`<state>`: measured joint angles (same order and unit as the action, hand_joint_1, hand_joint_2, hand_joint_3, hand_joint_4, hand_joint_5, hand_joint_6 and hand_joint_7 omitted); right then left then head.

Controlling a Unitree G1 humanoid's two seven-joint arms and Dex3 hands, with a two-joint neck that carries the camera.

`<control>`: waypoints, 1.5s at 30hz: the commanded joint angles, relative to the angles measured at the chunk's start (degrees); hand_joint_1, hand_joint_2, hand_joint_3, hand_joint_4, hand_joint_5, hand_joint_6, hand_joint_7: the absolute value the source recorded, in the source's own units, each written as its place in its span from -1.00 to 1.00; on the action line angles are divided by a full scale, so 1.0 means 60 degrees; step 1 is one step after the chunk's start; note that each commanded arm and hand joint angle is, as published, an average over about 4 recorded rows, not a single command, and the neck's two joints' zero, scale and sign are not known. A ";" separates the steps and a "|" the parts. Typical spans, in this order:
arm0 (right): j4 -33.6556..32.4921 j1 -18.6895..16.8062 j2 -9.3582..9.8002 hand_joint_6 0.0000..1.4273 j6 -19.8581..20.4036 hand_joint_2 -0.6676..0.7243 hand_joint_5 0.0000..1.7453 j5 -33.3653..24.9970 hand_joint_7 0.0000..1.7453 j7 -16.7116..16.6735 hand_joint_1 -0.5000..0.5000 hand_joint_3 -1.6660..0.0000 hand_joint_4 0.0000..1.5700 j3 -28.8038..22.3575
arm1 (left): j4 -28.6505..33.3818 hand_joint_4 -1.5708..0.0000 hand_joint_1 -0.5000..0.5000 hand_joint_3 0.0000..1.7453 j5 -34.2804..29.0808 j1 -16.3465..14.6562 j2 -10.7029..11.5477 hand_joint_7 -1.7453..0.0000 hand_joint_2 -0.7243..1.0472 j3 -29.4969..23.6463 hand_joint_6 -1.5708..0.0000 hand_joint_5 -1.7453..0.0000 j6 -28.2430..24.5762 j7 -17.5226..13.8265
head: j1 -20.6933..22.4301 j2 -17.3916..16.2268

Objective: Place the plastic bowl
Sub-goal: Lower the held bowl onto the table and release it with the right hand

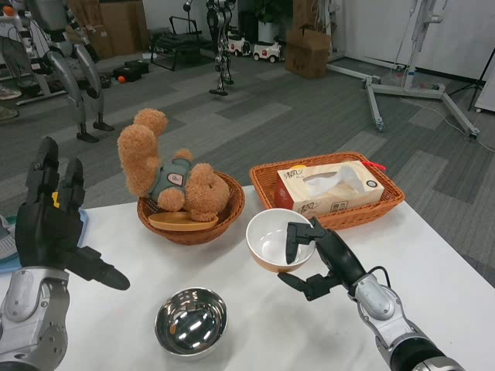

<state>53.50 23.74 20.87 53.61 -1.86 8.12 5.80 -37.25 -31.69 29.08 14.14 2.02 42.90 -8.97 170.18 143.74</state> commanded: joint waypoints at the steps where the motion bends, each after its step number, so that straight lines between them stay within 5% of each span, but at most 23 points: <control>1: 0.0425 -0.0078 0.0110 0.00 0.0045 -0.91 0.89 0.0167 0.92 -0.0012 -0.83 -0.81 0.35 -0.0023 | 0.0056 1.00 -1.00 -1.00 -0.0066 -0.0085 0.0031 1.00 -0.90 0.0015 1.00 1.00 0.0087 -0.0006 | -0.0102 -0.0337; 14: 0.1542 -0.0001 0.0088 -0.07 -0.0102 -0.89 0.89 0.1115 0.92 -0.0034 -0.83 -0.81 0.34 0.0322 | 0.0034 1.00 -1.00 -1.00 -0.0066 -0.0049 0.0031 1.00 -0.90 0.0044 1.00 1.00 0.0087 0.0001 | -0.0426 -0.0847; 32: 0.1996 -0.0001 0.0036 -0.43 -0.0710 -0.91 0.89 0.1752 0.84 -0.0034 -0.83 -0.81 -0.05 0.0497 | 0.0042 1.00 -1.00 -1.00 -0.0066 -0.0027 0.0031 1.00 -0.90 0.0088 1.00 1.00 0.0087 0.0001 | -0.0465 -0.0957; 36: 0.2169 -0.0001 0.0036 -0.66 -0.0864 -0.86 0.89 0.1760 0.76 -0.0005 -0.83 -0.76 -0.25 0.0497 | 0.0042 1.00 -1.00 -1.00 -0.0066 -0.0027 0.0031 1.00 -0.90 0.0088 1.00 1.00 0.0087 0.0001 | -0.0459 -0.0955; 45: 0.2363 -0.0001 0.0077 -0.91 -0.1212 -0.82 0.11 0.1686 0.50 0.0160 -0.92 -0.71 -0.75 0.0402 | 0.0042 1.00 -1.00 -1.00 -0.0066 -0.0034 0.0031 1.00 -0.90 0.0088 1.00 1.00 0.0087 0.0001 | -0.0473 -0.0977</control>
<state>67.48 23.69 20.92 46.99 8.76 8.76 8.63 -37.24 -32.01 29.08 14.13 2.70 42.94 -8.97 167.35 137.88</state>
